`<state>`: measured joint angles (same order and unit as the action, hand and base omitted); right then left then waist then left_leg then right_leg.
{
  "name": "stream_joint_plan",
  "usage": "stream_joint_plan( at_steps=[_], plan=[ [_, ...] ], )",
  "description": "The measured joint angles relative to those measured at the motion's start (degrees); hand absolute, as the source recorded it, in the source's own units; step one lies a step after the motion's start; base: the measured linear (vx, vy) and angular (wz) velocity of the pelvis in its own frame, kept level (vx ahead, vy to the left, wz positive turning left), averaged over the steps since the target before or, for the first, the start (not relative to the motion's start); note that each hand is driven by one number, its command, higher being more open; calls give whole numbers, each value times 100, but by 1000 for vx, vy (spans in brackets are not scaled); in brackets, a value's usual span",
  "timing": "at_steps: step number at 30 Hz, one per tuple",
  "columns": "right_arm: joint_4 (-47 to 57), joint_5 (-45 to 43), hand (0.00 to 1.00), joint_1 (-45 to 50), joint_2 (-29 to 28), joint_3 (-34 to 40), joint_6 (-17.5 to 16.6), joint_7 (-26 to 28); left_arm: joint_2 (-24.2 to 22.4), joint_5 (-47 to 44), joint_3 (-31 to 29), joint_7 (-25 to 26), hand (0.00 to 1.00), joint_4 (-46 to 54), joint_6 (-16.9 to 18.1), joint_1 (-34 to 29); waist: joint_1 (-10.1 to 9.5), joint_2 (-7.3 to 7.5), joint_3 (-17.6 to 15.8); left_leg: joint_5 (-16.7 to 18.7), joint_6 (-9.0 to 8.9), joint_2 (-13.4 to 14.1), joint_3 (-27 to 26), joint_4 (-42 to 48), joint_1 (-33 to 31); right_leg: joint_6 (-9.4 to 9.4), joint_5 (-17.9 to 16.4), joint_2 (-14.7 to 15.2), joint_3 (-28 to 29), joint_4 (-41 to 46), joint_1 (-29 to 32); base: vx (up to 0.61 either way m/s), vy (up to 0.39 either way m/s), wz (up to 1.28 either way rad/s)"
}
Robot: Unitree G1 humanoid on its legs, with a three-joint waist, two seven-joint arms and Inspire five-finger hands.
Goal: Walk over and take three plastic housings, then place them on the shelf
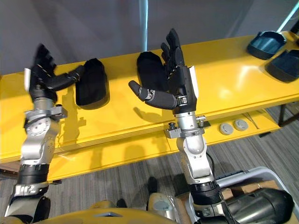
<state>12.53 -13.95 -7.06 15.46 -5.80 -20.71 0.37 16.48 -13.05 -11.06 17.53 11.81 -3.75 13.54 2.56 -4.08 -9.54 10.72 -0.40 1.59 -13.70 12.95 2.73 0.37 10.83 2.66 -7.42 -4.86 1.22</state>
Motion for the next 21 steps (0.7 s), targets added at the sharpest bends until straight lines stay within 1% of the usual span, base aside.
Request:
stream_joint_plan(
  at_steps=[1, 3, 4, 5, 7, 8, 9, 10, 11, 12, 13, 15, 16, 17, 18, 20, 21],
  plan=[
    [0, 2, 100, 24, -1, -1, 0, -30, -20, 81, -88, 31, 100, 123, 2, -114, -29, -33, 21, 0, 0, -1, 23, -7, 20, -11, -11, 2, -30, -2, -28, -12, 30, 18],
    [2, 29, 100, 173, -40, 1, 0, -130, -127, 259, -358, 203, 100, 450, 13, -587, -140, -114, 111, -3, -5, -2, 87, -25, 68, -22, -51, 6, -113, -4, -104, -28, 26, 20],
    [4, 91, 100, 259, -119, -1, 0, -211, -189, 328, -486, 273, 100, 584, 29, -871, -184, -106, 125, -8, -13, -3, 161, -31, 76, -17, -91, 15, -193, -6, -152, -49, 10, 25],
    [6, 177, 100, 305, -176, 10, 0, -265, -252, 375, -549, 313, 100, 656, 53, -1021, -209, -88, 144, -14, -24, -3, 172, -38, 73, -13, -108, 15, -205, -6, -150, -54, -2, 19],
    [24, 253, 100, 475, -338, 19, 0, -439, -544, 438, -699, 363, 100, 994, 274, -1669, -308, 35, 213, -46, -55, -4, 242, -110, 45, -69, -165, 19, -285, -7, -138, -52, -16, 17],
    [45, 272, 100, 531, -378, 32, 0, -488, -618, 423, -699, 350, 100, 1095, 313, -1822, -332, 73, 235, -52, -54, -4, 266, -121, 30, -74, -171, 21, -313, -7, -134, -53, -18, 26],
    [158, 405, 100, 664, -478, 84, 0, -578, -777, 397, -675, 296, 100, 1299, 413, -2104, -391, 131, 269, -52, -53, 1, 296, -119, -21, -77, -190, 19, -365, -7, -122, -26, -11, 22],
    [248, 437, 100, 712, -544, 114, 0, -625, -950, 266, -677, 210, 100, 1470, 612, -2393, -404, 161, 283, -70, -83, 6, 323, -119, -30, -85, -196, 19, -406, -6, -118, -19, -7, 18],
    [292, 434, 100, 728, -568, 141, 0, -628, -1040, 172, -670, 159, 100, 1554, 708, -2517, -411, 164, 285, -75, -92, 7, 330, -120, -33, -87, -197, 19, -416, -6, -120, -7, 7, 10],
    [380, 433, 100, 746, -639, 213, -1, -632, -1216, -5, -663, 44, 100, 1717, 932, -2719, -421, 163, 285, -75, -93, 9, 339, -121, -45, -87, -197, 19, -428, -6, -122, -4, 21, 5],
    [435, 426, 100, 759, -711, 298, -3, -651, -1387, -194, -651, -77, 100, 1862, 1244, -2862, -420, 165, 285, -74, -96, 11, 349, -121, -53, -85, -197, 19, -440, -5, -121, -3, 25, 4],
    [476, 409, 100, 803, -768, 408, -4, -664, -1516, -319, -602, -104, 100, 2048, 1584, -2957, -421, 165, 286, -71, -99, 13, 372, -120, -63, -71, -190, 18, -462, -5, -121, 1, 25, 7],
    [495, 395, 100, 874, -819, 523, -2, -667, -1586, -323, -568, -107, 100, 2181, 1934, -2964, -421, 164, 286, -71, -100, 15, 407, -118, -81, -74, -190, 18, -492, -5, -120, 2, 27, 9],
    [495, 395, 100, 884, -841, 531, -1, -672, -1612, -324, -568, -110, 100, 2229, 2061, -2964, -421, 164, 286, -71, -100, 16, 410, -118, -86, -75, -190, 17, -494, -5, -117, 1, 32, 8],
    [495, 393, 100, 892, -868, 532, -1, -687, -1625, -323, -568, -131, 100, 2285, 2293, -2963, -422, 159, 289, -71, -101, 20, 420, -118, -89, -75, -190, 14, -503, -5, -117, 0, 0, 0],
    [495, 399, 100, 892, -867, 514, -1, -701, -1627, -332, -557, -222, 100, 2316, 2499, -2959, -420, 156, 291, -71, -101, 25, 433, -118, -90, -75, -190, 11, -506, -5, -117, -5, 18, 1],
    [495, 403, 100, 893, -867, 507, -1, -714, -1641, -364, -552, -329, 100, 2316, 2532, -2960, -422, 157, 291, -71, -101, 25, 438, -117, -96, -74, -191, 11, -515, -5, -117, -14, 38, 2]
  ],
)
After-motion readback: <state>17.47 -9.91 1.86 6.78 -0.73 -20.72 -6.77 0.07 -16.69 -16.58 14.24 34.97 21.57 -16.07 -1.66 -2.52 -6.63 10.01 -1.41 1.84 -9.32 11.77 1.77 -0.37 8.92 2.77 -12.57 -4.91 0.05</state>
